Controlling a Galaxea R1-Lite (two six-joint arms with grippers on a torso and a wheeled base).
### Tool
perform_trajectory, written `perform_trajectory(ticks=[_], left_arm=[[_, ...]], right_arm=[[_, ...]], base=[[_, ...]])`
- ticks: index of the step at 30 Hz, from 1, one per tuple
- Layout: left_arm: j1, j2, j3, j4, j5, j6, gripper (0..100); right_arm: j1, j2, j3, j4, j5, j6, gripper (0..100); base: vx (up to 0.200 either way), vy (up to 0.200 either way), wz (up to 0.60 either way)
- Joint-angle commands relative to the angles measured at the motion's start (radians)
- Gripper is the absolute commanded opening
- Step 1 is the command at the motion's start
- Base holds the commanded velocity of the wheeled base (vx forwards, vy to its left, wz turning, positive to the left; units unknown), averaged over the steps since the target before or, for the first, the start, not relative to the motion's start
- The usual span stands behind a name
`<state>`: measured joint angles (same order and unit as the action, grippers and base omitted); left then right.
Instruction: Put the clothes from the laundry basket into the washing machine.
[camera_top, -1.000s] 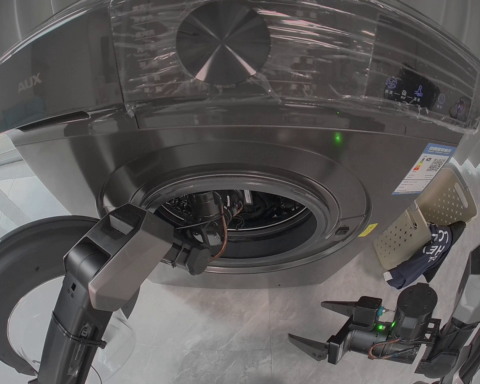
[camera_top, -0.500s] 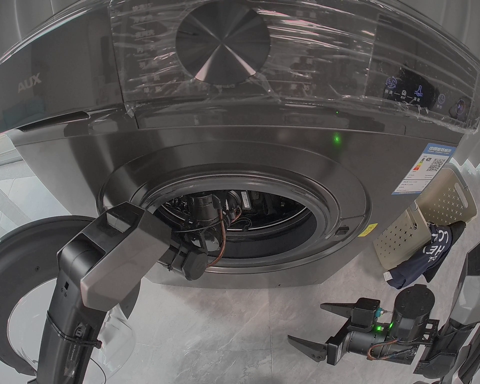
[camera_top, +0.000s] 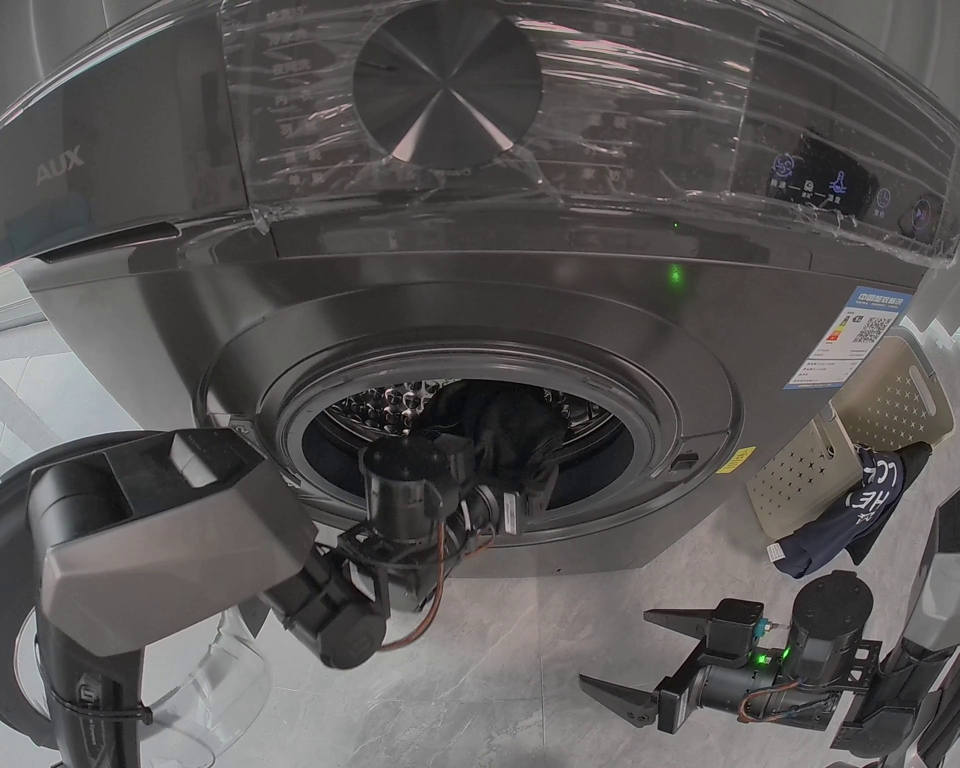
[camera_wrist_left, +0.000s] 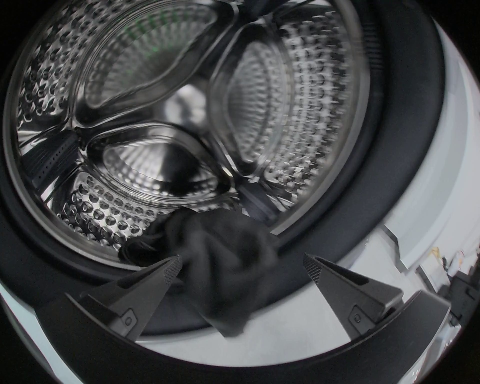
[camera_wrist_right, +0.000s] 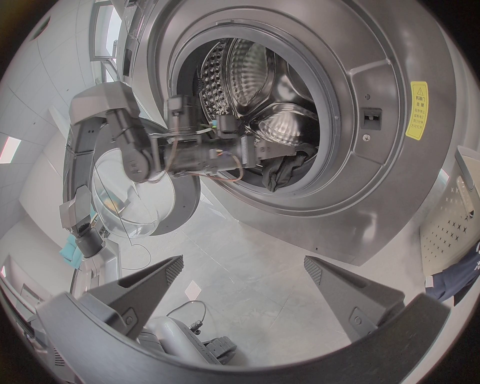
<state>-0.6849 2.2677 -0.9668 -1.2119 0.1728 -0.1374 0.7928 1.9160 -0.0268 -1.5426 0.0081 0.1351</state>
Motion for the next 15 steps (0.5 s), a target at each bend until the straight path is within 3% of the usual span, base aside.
perform_trajectory(ticks=[1, 5, 15], left_arm=[[-0.128, -0.158, 0.318, -0.176, -0.030, 0.061, 100], [-0.166, -0.198, 0.473, -0.333, -0.032, 0.071, 100], [-0.154, -0.496, 0.755, -0.339, -0.022, 0.056, 100]], right_arm=[[-0.003, -0.046, 0.021, -0.001, 0.003, 0.000, 100], [-0.017, -0.100, 0.027, -0.001, 0.009, 0.000, 100], [-0.070, -0.178, 0.027, 0.001, 0.006, -0.012, 100]], base=[[0.000, 0.000, 0.00], [0.000, 0.000, 0.00], [0.000, 0.000, 0.00]])
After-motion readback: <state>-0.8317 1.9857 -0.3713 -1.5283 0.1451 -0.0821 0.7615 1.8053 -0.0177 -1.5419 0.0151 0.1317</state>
